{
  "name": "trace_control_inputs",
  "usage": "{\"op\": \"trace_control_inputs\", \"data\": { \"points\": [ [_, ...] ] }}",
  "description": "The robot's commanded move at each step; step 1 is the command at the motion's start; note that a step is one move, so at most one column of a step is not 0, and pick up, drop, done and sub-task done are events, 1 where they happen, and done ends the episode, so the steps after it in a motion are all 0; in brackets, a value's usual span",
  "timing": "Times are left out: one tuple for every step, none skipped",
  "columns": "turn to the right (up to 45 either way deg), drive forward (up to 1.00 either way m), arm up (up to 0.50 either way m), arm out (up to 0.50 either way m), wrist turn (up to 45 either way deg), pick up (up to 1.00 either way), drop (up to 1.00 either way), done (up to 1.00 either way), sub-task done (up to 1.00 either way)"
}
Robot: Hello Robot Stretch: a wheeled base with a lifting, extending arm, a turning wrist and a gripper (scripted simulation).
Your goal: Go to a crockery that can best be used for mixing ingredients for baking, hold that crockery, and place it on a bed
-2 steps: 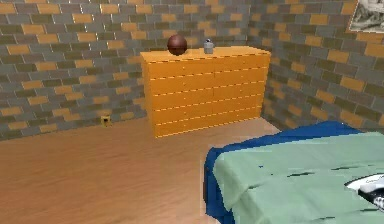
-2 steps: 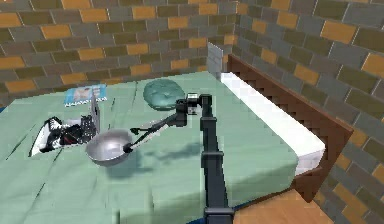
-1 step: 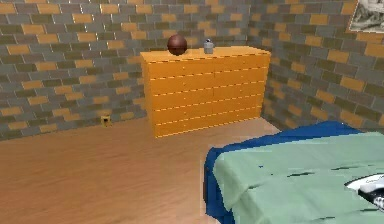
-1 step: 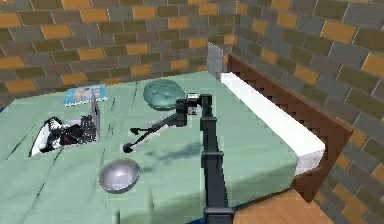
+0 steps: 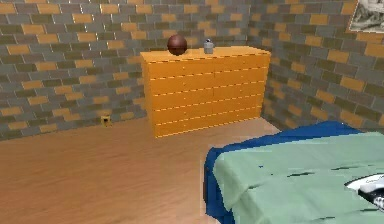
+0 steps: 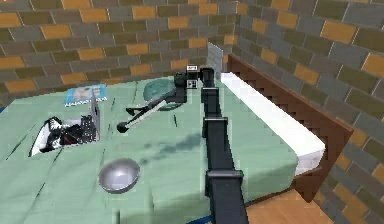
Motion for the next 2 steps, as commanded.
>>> {"op": "trace_control_inputs", "data": {
  "points": [
    [0.0,0.0,0.0,-0.08,0.0,0.0,0.0,0.0,0.0],
    [0.0,0.0,0.0,0.0,0.0,0.0,0.0,1.0,0.0]
  ]
}}
